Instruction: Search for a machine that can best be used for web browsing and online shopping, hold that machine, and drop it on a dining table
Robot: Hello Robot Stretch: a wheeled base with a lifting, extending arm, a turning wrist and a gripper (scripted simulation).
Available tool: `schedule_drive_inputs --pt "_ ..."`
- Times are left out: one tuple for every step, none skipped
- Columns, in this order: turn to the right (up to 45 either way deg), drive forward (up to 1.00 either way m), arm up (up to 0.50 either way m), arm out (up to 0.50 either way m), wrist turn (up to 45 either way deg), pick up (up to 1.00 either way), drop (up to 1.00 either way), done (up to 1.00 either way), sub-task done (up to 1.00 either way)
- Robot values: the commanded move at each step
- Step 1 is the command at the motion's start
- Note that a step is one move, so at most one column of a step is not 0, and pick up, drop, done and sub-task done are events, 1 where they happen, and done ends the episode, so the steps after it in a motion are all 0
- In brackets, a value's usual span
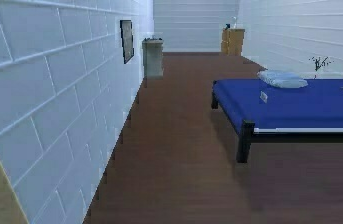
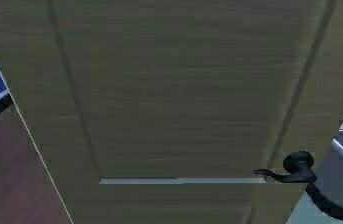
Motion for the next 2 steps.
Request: schedule_drive_inputs --pt "0.0 0.3 0.0 0.0 0.0 0.0 0.0 0.0 0.0" --pt "-6.0 0.0 0.0 0.0 0.0 0.0 0.0 0.0 0.0"
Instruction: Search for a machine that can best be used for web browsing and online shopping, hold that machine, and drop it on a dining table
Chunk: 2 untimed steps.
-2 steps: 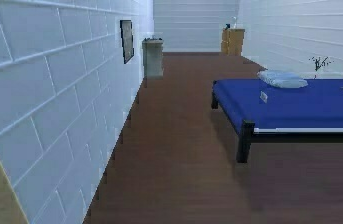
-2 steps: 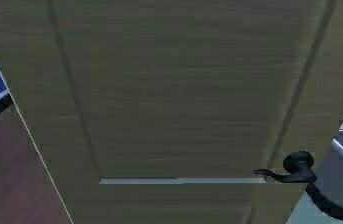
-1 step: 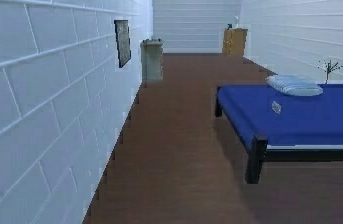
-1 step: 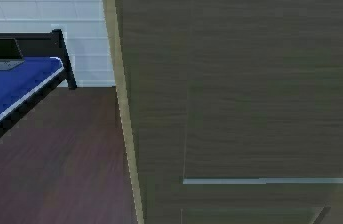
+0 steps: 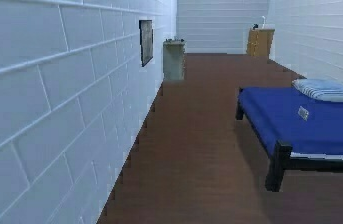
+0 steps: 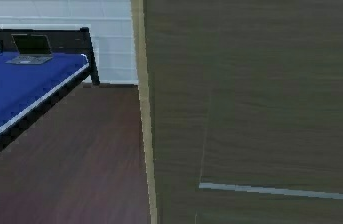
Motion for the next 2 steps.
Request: schedule_drive_inputs --pt "0.0 0.4 0.0 0.0 0.0 0.0 0.0 0.0 0.0" --pt "15.0 0.0 0.0 0.0 0.0 0.0 0.0 0.0 0.0"
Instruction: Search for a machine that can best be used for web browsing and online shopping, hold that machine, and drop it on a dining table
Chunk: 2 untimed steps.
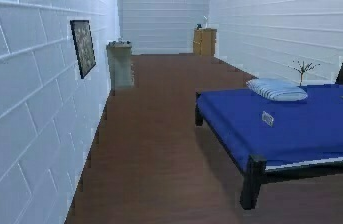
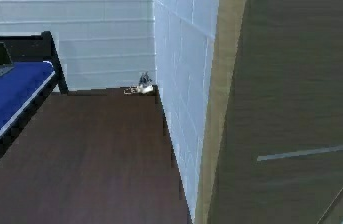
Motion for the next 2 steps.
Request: schedule_drive_inputs --pt "3.0 0.0 0.0 0.0 0.0 0.0 0.0 0.0 0.0" --pt "0.0 0.8 0.0 0.0 0.0 0.0 0.0 0.0 0.0"
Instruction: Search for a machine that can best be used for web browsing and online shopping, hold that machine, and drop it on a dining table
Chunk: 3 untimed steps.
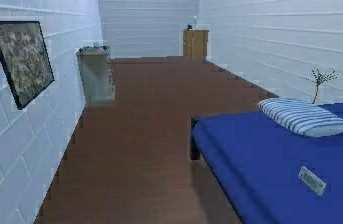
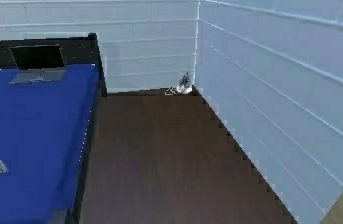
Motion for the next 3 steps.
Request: schedule_drive_inputs --pt "45.0 0.0 0.0 0.0 0.0 0.0 0.0 0.0 0.0" --pt "36.0 0.0 0.0 0.0 0.0 0.0 0.0 0.0 0.0" --pt "0.0 1.0 0.0 0.0 0.0 0.0 0.0 0.0 0.0"
